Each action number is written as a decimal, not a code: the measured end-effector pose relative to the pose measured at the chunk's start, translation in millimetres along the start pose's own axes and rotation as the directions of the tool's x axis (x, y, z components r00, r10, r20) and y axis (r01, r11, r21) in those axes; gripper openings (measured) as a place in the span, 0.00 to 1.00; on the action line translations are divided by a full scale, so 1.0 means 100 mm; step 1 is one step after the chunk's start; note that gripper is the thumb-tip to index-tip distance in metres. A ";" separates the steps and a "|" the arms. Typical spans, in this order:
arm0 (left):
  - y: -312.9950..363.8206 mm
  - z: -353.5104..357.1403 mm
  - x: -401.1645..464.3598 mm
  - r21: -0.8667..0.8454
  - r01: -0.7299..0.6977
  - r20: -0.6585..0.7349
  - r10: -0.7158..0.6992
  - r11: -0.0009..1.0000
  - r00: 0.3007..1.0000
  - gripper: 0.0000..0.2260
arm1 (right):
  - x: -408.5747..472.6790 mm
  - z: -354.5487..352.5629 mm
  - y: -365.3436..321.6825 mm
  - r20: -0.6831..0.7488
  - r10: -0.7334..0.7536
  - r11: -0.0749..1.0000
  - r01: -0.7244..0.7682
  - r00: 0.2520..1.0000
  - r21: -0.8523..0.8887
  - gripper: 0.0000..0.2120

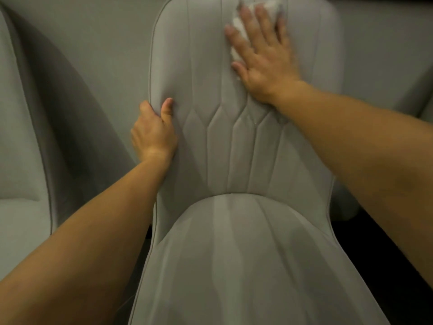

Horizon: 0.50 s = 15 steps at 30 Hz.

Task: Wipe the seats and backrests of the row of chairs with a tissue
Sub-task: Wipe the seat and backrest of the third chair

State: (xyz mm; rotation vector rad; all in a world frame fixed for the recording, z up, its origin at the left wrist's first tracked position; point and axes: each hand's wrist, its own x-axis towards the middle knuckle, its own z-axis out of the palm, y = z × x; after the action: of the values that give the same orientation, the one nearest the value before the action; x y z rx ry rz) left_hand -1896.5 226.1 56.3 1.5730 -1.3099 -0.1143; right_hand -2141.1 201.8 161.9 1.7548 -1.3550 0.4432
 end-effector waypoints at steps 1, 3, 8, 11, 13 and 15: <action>0.00 0.00 0.00 -0.005 0.001 0.003 -0.001 1.000 1.000 0.24 | -0.11 0.00 0.14 0.007 0.059 0.998 -0.059 0.998 -0.008 0.30; 0.00 -0.01 -0.01 -0.010 0.003 0.008 -0.003 1.000 1.000 0.24 | -0.28 0.00 0.31 0.020 0.146 0.989 -0.146 0.989 -0.016 0.30; 0.03 -0.02 -0.02 -0.002 0.014 0.007 -0.014 1.000 1.000 0.24 | -0.13 0.01 0.13 -0.049 0.237 0.968 -0.232 0.970 0.095 0.29; 0.02 -0.02 -0.03 -0.003 0.003 0.004 -0.003 1.000 1.000 0.24 | 0.10 -0.01 -0.13 -0.082 0.317 0.934 -0.296 0.945 0.202 0.31; 0.01 -0.01 -0.02 0.006 0.002 0.003 -0.002 1.000 1.000 0.24 | 0.25 -0.01 -0.27 -0.114 0.333 0.918 -0.294 0.936 0.267 0.32; 0.01 0.00 -0.02 0.007 0.001 -0.003 -0.001 1.000 1.000 0.24 | 0.37 0.00 -0.36 -0.150 0.335 0.906 -0.274 0.930 0.322 0.31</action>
State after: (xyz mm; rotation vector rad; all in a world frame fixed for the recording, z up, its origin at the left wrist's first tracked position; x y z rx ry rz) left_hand -1898.2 227.3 56.4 1.5798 -1.3083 -0.1083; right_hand -2095.3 181.6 173.5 1.6754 -1.4785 1.0200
